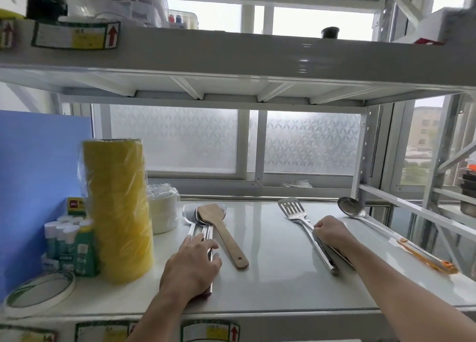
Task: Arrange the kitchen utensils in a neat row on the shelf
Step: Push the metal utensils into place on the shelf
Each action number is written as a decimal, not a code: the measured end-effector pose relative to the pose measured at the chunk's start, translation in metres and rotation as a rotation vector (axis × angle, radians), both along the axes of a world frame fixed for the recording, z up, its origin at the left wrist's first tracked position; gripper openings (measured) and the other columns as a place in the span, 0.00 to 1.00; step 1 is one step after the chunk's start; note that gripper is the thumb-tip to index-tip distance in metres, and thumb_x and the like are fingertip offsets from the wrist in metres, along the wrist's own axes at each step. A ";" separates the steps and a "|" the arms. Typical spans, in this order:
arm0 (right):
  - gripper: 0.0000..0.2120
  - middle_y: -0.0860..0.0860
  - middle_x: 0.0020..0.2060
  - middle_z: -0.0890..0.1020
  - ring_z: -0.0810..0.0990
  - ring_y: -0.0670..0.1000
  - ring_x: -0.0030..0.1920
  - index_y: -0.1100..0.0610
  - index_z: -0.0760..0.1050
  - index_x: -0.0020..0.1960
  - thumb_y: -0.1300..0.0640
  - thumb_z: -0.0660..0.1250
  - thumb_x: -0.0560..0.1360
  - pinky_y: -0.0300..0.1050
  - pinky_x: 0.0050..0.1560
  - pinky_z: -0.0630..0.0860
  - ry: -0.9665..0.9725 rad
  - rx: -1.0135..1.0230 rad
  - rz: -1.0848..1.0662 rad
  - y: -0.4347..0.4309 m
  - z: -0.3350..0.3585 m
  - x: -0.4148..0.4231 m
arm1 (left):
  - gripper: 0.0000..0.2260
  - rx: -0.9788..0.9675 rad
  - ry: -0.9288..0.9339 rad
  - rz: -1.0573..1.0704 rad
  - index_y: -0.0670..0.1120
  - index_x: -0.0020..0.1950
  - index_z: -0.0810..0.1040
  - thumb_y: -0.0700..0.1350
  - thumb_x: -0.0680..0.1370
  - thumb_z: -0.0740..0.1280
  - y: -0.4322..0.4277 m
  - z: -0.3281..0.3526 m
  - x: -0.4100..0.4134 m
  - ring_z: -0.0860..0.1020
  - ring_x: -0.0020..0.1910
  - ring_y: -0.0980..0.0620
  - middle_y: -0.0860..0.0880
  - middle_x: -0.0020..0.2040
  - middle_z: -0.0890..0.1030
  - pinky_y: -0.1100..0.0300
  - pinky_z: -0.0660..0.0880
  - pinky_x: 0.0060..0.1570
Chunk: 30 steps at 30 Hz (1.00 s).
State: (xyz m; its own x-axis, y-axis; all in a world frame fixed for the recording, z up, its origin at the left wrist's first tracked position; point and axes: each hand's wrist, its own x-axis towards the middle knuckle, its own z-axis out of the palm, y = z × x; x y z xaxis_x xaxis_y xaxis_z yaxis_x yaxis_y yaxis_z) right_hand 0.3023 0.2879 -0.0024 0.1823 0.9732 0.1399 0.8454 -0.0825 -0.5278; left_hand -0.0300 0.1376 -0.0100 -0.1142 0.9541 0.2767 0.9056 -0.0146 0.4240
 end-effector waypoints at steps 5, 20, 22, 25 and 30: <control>0.08 0.52 0.31 0.74 0.75 0.55 0.38 0.57 0.69 0.33 0.58 0.64 0.69 0.42 0.30 0.65 -0.084 -0.041 -0.001 0.006 -0.001 -0.003 | 0.17 0.010 0.018 0.003 0.59 0.68 0.74 0.56 0.80 0.59 -0.001 0.001 0.001 0.66 0.74 0.53 0.57 0.73 0.70 0.50 0.70 0.66; 0.23 0.47 0.79 0.58 0.64 0.57 0.75 0.44 0.63 0.75 0.47 0.52 0.81 0.56 0.73 0.63 -0.377 -0.113 0.231 -0.073 -0.008 -0.018 | 0.17 0.024 0.029 -0.004 0.59 0.69 0.74 0.56 0.80 0.60 -0.003 0.001 0.002 0.68 0.72 0.53 0.56 0.73 0.70 0.50 0.70 0.65; 0.20 0.46 0.80 0.58 0.64 0.57 0.75 0.47 0.67 0.72 0.49 0.48 0.82 0.57 0.71 0.63 -0.400 -0.096 0.240 -0.073 -0.012 -0.013 | 0.17 0.025 0.030 -0.005 0.59 0.69 0.74 0.56 0.80 0.60 -0.002 0.000 0.002 0.68 0.72 0.53 0.56 0.73 0.70 0.49 0.71 0.65; 0.23 0.44 0.80 0.55 0.62 0.54 0.77 0.44 0.59 0.77 0.49 0.46 0.83 0.56 0.73 0.62 -0.456 -0.059 0.207 -0.068 -0.016 0.000 | 0.17 0.020 0.030 -0.013 0.59 0.69 0.74 0.56 0.80 0.59 0.001 -0.001 0.000 0.67 0.73 0.54 0.56 0.73 0.70 0.49 0.70 0.65; 0.25 0.45 0.80 0.56 0.63 0.54 0.77 0.43 0.57 0.78 0.52 0.46 0.82 0.55 0.73 0.62 -0.466 -0.046 0.147 -0.059 -0.015 0.018 | 0.17 0.014 0.028 -0.011 0.59 0.68 0.74 0.56 0.80 0.59 0.005 -0.005 -0.002 0.65 0.75 0.54 0.57 0.73 0.70 0.49 0.69 0.67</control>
State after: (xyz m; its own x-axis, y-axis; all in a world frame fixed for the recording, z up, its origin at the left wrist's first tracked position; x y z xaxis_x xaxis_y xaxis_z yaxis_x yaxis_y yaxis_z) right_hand 0.3201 0.2291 -0.0171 -0.0294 0.9911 0.1302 0.9952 0.0412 -0.0888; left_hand -0.0315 0.1424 -0.0150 -0.0961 0.9512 0.2933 0.9170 -0.0300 0.3978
